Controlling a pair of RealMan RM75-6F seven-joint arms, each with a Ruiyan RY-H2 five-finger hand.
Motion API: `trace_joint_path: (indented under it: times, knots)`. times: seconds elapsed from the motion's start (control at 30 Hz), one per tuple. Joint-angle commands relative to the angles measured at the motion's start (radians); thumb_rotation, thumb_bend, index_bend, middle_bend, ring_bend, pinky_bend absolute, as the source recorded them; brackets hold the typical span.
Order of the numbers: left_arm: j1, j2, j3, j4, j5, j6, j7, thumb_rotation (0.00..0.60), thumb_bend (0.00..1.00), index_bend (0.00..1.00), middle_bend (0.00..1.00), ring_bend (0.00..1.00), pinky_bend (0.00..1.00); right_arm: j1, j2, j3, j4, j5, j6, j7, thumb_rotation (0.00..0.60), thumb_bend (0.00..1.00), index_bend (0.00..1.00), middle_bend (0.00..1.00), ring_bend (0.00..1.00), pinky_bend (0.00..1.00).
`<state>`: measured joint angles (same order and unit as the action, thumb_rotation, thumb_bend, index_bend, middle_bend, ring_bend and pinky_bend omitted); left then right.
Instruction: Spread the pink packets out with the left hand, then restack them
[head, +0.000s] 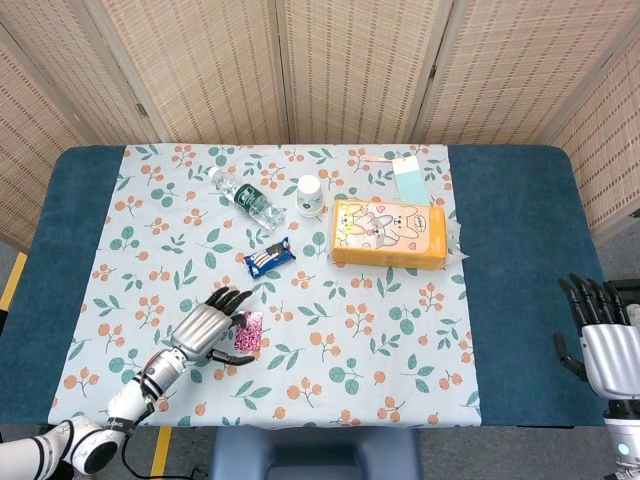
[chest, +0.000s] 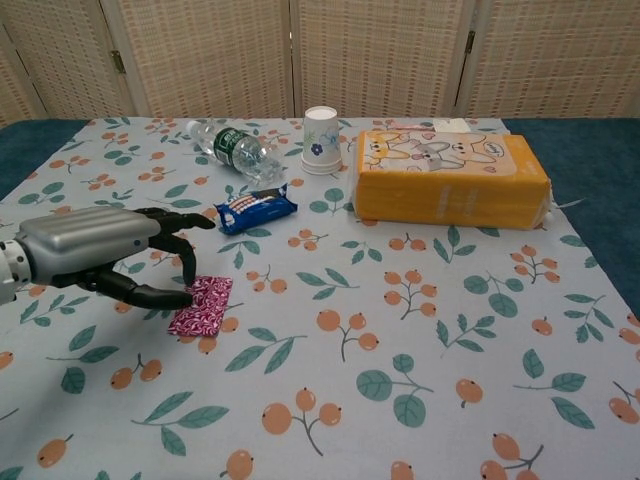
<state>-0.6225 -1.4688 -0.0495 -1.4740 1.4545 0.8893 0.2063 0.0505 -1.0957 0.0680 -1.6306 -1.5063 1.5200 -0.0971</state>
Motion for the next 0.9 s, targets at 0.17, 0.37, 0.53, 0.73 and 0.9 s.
trace_joint_path:
  times: [0.17, 0.37, 0.53, 0.73, 0.9]
  knots:
    - [-0.036, -0.061, -0.008, 0.035, -0.015, -0.018, 0.038, 0.104, 0.12, 0.39, 0.00, 0.00, 0.00, -0.001, -0.001, 0.000, 0.002, 0.004, -0.003, 0.002, 0.600, 0.48, 0.00, 0.07, 0.03, 0.00]
    - [-0.058, -0.102, -0.010, 0.074, -0.036, -0.033, 0.075, 0.105, 0.12, 0.39, 0.00, 0.00, 0.00, -0.003, -0.003, 0.000, 0.007, 0.010, -0.005, 0.006, 0.600, 0.48, 0.00, 0.07, 0.02, 0.00]
    - [-0.065, -0.120, -0.004, 0.100, -0.055, -0.042, 0.091, 0.104, 0.12, 0.39, 0.00, 0.00, 0.00, -0.004, -0.005, 0.000, 0.009, 0.015, -0.006, 0.006, 0.600, 0.48, 0.00, 0.07, 0.02, 0.00]
    - [-0.065, -0.130, 0.007, 0.117, -0.070, -0.041, 0.102, 0.104, 0.12, 0.39, 0.00, 0.00, 0.00, -0.003, -0.005, 0.001, 0.009, 0.016, -0.008, 0.006, 0.600, 0.48, 0.00, 0.07, 0.02, 0.00]
    - [-0.065, -0.125, 0.012, 0.123, -0.084, -0.044, 0.104, 0.104, 0.12, 0.39, 0.00, 0.00, 0.00, -0.003, -0.004, 0.002, 0.008, 0.015, -0.008, 0.005, 0.600, 0.48, 0.00, 0.07, 0.02, 0.00]
